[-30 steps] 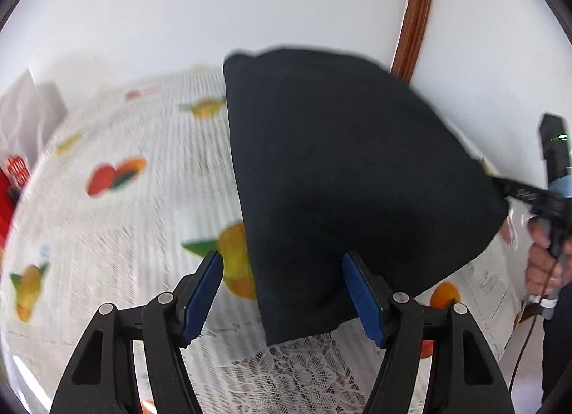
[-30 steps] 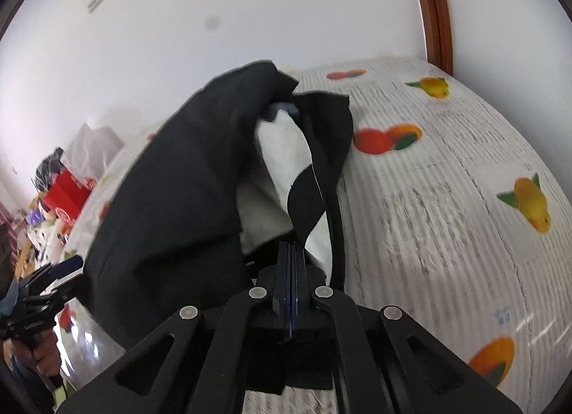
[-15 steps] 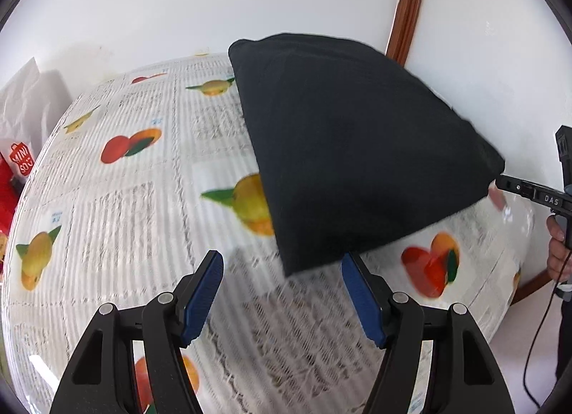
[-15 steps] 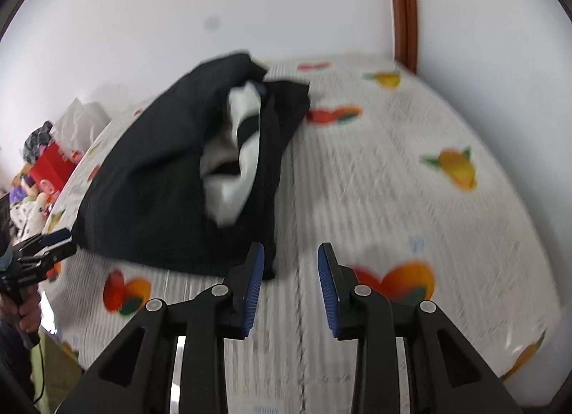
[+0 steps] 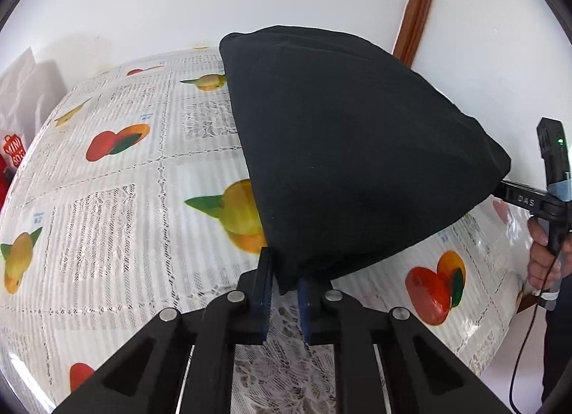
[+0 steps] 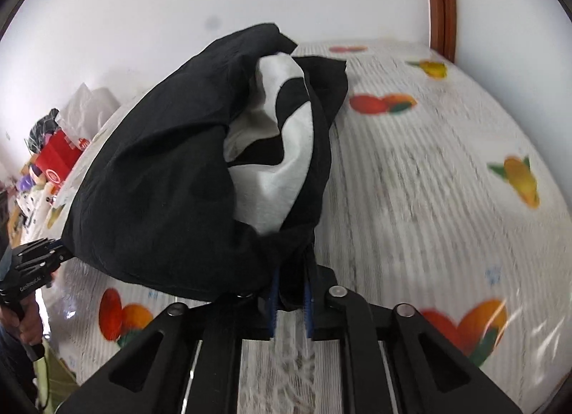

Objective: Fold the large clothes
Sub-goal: 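Open both tools and release the folded jacket on the bed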

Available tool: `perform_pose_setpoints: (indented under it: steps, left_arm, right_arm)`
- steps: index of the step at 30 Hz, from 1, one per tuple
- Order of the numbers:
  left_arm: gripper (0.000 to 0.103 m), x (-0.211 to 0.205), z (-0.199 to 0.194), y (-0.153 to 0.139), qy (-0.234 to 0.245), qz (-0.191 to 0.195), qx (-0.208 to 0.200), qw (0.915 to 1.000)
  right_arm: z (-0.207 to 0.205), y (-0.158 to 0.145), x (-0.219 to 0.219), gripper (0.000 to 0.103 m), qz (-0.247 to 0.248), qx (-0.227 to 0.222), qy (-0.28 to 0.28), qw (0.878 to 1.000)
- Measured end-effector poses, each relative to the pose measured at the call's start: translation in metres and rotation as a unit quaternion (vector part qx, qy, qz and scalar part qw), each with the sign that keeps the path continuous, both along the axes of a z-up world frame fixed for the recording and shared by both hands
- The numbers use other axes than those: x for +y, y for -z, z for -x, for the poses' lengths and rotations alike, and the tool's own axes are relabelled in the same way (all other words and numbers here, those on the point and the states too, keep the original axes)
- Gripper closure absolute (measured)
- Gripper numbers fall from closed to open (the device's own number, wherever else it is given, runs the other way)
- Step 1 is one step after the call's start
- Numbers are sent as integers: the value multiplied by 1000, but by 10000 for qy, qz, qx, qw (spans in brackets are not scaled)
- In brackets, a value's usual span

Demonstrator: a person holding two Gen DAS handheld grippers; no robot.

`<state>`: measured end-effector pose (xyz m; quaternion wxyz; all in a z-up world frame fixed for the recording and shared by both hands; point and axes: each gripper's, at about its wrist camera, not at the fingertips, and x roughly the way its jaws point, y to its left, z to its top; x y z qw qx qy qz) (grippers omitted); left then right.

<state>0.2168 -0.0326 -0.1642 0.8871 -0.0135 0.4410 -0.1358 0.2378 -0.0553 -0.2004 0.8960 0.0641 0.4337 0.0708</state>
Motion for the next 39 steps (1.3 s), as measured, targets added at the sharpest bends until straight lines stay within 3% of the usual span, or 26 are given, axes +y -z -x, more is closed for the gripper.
perform_pose_setpoints:
  steps: [3, 9, 14, 19, 25, 27, 30, 33, 39]
  left_arm:
    - [98, 10, -2, 0, -93, -13, -19, 10000]
    - [98, 43, -6, -6, -545, -100, -39, 9985]
    - [98, 62, -9, -7, -773, 81, 95, 9969]
    - [98, 63, -1, -13, -813, 33, -17, 9967]
    - [97, 66, 13, -32, -1012, -44, -189, 9947]
    - [94, 65, 19, -40, -1070, -1, -207, 9940]
    - [78, 60, 29, -55, -1223, -42, -324, 9920]
    - [75, 56, 38, -68, -1234, -16, -452, 9913]
    - [73, 46, 58, -91, -1143, 49, -622, 9915]
  right_arm:
    - [-16, 1, 7, 95, -48, 8, 5, 10000]
    - [-40, 0, 39, 95, -46, 7, -144, 9999]
    - [-46, -3, 58, 91, 197, 74, -32, 9998]
    - [-30, -21, 57, 88, 339, 29, 115, 9994]
    - [4, -54, 44, 85, 525, -386, 395, 9971]
    - [13, -64, 43, 78, 610, -463, 501, 9958]
    - [29, -80, 43, 62, 648, -632, 668, 9936]
    - [41, -93, 43, 49, 673, -781, 733, 9920]
    - [63, -109, 47, 42, 581, -729, 946, 9911]
